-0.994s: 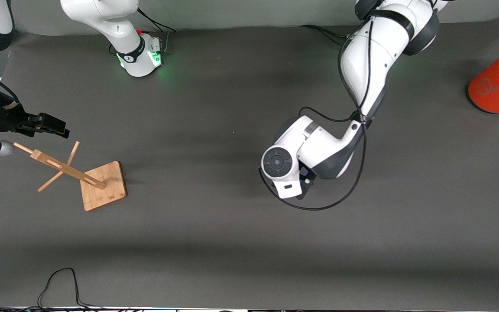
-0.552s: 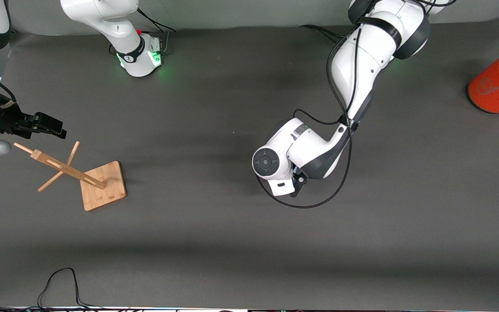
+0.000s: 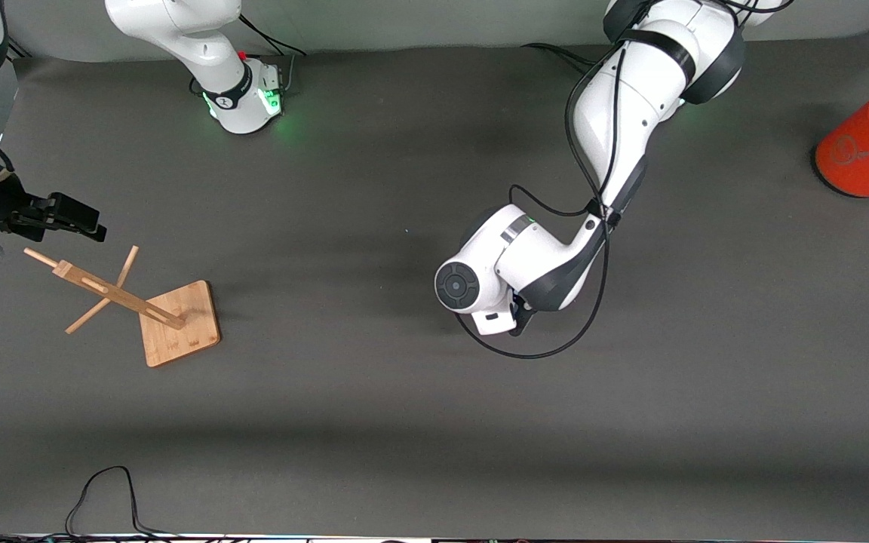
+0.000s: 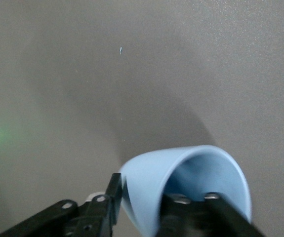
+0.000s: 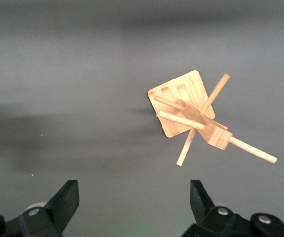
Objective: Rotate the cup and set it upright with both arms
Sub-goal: 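Grasp the cup rim with the left gripper and rotate it upright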
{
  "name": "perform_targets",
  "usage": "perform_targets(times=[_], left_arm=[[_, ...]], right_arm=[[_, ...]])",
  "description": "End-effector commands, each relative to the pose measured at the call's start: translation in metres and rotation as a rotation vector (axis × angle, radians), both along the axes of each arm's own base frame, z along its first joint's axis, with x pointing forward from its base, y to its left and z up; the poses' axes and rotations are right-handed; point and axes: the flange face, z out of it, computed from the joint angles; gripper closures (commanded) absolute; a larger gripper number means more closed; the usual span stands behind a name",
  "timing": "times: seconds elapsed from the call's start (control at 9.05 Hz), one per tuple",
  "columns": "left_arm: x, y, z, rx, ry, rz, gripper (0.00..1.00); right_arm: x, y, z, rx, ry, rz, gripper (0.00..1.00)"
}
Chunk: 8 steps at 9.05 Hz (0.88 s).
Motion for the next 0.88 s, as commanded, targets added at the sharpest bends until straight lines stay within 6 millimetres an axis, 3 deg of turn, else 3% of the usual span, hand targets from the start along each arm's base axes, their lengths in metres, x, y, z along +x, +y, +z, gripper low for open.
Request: perform_targets(times=[0.0,0.44,0.77], left_arm=[[-0.003,-0.004,0.008,0.023,-0.004,-0.009,1.0],[-0.024,-0.025,0.046,-0.008,0.02,-0.046,1.0],[-0.04,-0.059,0.095,-0.147,-0.047,-0.057,1.0]], right_arm=[[-0.001,-0.013,0.003,-0.007,0.001,-0.003,0.0],[-0.002,-0.017,0.019,-0.076,-0.031,0.006,0.0],[-0.001,-0.017,0.017,-0.073,-0.028,0.006,0.0]])
